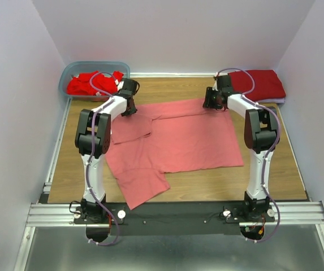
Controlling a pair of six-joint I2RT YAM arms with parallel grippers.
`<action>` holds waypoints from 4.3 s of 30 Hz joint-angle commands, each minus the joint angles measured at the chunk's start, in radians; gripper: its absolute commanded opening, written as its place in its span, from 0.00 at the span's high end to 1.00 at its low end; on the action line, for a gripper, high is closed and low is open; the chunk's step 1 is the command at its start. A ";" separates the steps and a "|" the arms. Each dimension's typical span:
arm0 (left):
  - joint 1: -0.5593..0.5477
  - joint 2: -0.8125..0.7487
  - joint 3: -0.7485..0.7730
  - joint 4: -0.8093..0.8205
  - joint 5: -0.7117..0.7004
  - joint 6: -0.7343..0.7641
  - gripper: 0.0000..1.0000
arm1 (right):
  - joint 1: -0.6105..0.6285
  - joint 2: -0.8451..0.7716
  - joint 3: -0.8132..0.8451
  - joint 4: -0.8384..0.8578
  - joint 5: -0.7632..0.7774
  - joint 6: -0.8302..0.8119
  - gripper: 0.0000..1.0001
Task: Fold and stack the t-shirts
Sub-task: Fold the tshirt
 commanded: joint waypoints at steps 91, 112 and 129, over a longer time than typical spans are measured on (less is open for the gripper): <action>-0.009 -0.775 -0.811 -0.272 0.146 -0.266 1.00 | 0.072 -0.869 -0.755 -0.185 0.169 0.136 0.40; -0.009 -0.917 -0.851 -0.215 0.177 -0.185 1.00 | -0.213 -0.936 -0.925 -0.325 0.205 0.268 0.38; -0.010 -0.976 -0.859 -0.194 0.207 -0.170 1.00 | -0.213 -0.835 -0.936 -0.318 0.188 0.279 0.51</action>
